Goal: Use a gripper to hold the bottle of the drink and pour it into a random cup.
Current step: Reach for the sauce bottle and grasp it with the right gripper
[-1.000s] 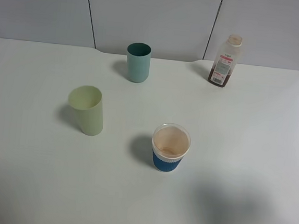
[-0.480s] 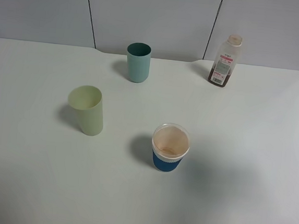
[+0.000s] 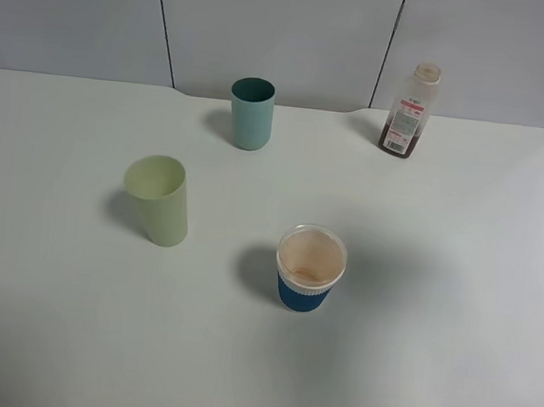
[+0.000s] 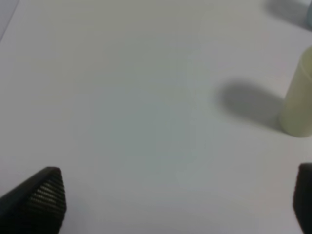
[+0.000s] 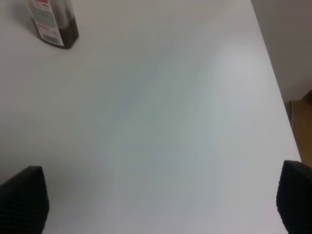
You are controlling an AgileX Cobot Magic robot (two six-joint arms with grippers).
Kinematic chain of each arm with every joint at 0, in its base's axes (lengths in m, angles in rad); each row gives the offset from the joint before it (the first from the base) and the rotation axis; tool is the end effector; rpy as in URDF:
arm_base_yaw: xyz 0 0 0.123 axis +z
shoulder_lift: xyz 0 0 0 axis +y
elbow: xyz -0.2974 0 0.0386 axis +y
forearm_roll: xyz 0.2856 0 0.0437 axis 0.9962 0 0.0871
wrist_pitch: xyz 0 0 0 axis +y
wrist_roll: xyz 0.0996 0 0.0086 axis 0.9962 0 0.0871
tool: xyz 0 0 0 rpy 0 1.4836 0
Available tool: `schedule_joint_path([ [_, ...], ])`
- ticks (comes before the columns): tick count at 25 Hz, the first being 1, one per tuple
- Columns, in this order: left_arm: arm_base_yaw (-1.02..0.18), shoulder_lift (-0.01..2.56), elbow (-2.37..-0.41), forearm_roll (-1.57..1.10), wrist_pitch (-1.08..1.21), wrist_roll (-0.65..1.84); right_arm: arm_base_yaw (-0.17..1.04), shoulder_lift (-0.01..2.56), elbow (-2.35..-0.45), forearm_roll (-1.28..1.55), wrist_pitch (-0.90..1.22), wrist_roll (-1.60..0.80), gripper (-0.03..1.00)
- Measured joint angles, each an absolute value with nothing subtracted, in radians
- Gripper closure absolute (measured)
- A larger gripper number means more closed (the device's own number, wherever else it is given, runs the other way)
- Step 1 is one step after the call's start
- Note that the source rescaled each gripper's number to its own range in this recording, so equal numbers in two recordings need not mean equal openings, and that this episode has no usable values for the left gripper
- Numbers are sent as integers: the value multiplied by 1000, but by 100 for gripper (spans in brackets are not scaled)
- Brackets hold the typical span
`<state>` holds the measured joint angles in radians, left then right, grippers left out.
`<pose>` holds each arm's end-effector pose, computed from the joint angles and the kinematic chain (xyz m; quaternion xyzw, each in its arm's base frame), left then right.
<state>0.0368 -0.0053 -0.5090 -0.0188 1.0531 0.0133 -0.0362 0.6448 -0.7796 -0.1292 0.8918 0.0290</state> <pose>0.0195 -0.0009 0.2949 -0.0096 0.8474 0.0039 0.5309 0.1404 -0.0151 0.3528 0.0147 0.8984 -0.0644 0.4343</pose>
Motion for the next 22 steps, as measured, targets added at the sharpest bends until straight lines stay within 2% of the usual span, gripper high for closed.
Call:
schedule_joint_path([
  [11, 37, -5, -509, -19, 1053, 15, -36, 867, -780, -191, 804, 29, 7],
  [16, 37, -5, -509, -19, 1053, 15, -36, 955, -780, -258, 790, 29, -1],
  [22, 37, -5, -509, -19, 1053, 13, -36, 1058, -780, -272, 736, 29, -3],
])
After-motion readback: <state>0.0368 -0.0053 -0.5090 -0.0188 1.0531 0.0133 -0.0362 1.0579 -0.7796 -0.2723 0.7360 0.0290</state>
